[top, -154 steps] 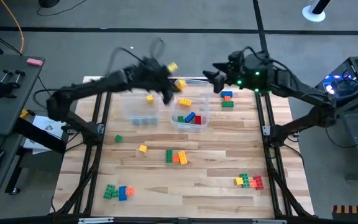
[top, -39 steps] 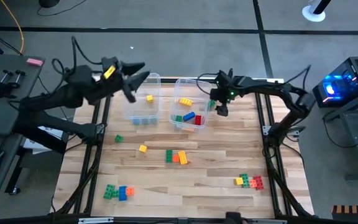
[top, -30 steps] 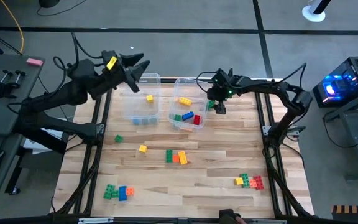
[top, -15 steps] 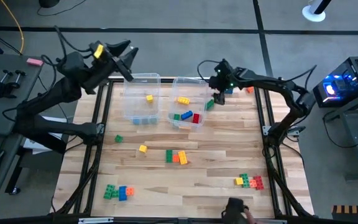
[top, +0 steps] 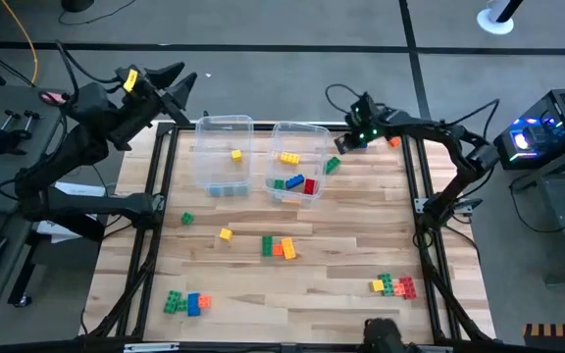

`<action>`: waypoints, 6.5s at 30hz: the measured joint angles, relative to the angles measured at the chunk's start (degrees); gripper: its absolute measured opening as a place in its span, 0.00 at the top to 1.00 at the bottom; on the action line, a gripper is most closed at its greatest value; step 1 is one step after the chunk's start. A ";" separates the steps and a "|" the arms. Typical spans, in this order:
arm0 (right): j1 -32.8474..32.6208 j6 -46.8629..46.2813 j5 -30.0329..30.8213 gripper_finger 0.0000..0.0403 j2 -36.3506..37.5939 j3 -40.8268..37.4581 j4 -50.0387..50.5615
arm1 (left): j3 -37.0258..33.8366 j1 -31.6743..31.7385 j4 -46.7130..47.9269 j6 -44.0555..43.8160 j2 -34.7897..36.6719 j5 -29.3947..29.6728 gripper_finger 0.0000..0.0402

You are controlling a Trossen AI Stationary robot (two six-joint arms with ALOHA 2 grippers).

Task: Sort blocks by size
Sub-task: Put the green big game piece into the right transparent bin, then put the green big game piece into the left transparent bin

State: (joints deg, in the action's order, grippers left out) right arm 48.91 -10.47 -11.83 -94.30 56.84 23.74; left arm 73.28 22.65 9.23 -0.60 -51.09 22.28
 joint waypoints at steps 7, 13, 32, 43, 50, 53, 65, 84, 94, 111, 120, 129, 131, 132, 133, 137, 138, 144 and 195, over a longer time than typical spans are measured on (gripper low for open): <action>-7.71 -9.16 0.28 0.99 0.00 -6.20 -10.86 | -0.02 -0.02 0.01 -2.32 -0.40 0.00 0.50; -10.82 -9.98 2.86 1.00 0.02 -7.90 -12.34 | 0.00 -0.07 0.00 -2.80 -0.55 0.00 0.50; -11.08 13.27 2.54 1.00 8.04 -12.78 6.38 | -0.02 -0.07 0.56 -2.31 -0.57 0.00 0.50; -11.06 22.69 8.62 1.00 16.18 -10.28 20.24 | -0.02 -0.09 0.61 -2.17 -1.22 -0.02 0.50; -11.16 -8.99 9.70 0.98 22.46 -6.01 17.86 | -0.02 -0.09 1.27 -2.16 -1.18 -0.02 0.50; -12.22 -15.02 10.77 0.91 22.02 -6.01 19.46 | -0.02 -0.09 2.51 -2.16 -1.18 -0.01 0.50; -18.93 -40.34 20.54 0.35 14.12 -8.04 19.96 | -0.02 -0.09 4.61 -2.17 -1.18 -0.02 0.50; -23.52 -47.42 23.82 0.31 -2.43 -7.67 17.29 | -0.02 -0.02 4.24 -2.15 -1.18 -0.06 0.50; -22.35 -40.41 25.92 0.66 0.43 -7.52 19.64 | -0.02 0.00 4.22 -2.30 -1.18 -0.02 0.50; -16.03 -24.52 11.81 0.66 18.78 2.52 -10.82 | -0.02 0.00 4.20 -2.21 -1.18 0.57 0.50; -25.88 -23.33 5.52 0.66 10.65 2.47 -21.33 | -0.02 0.00 4.20 -2.30 -1.18 0.95 0.50; -24.74 -16.19 5.36 0.23 11.21 2.95 -20.61 | -0.02 0.00 4.23 -3.70 -1.18 1.01 0.50; -23.35 -16.34 2.35 0.16 11.50 4.88 -19.25 | -0.02 0.00 4.24 -3.70 -1.18 1.01 0.50; -22.81 -16.43 0.66 0.14 11.58 6.11 -18.29 | -0.02 -0.02 4.24 -3.72 -1.18 0.99 0.50; -22.35 -16.16 -1.27 0.12 11.62 7.42 -17.48 | -0.02 0.00 4.24 -3.72 -1.18 1.01 0.50; -22.53 -14.14 -9.97 0.11 11.63 13.27 -10.99 | -0.02 0.00 4.51 -3.72 -1.18 0.82 0.50; -23.26 -13.58 -12.05 0.11 11.63 14.97 -7.88 | -0.02 0.00 4.77 -3.68 -1.18 0.27 0.50; -33.04 -11.58 -13.29 0.15 11.78 24.48 24.34 | -0.02 -0.02 8.07 0.98 -1.18 -2.78 0.50; -94.84 -119.94 6.42 0.17 11.56 -15.80 19.84 | -12.44 -38.72 -21.16 -30.93 -11.87 -8.61 0.50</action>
State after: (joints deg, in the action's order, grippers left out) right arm -45.93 -130.41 -5.41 -82.74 41.04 43.57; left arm 60.84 -16.06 -11.92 -31.53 -62.96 13.67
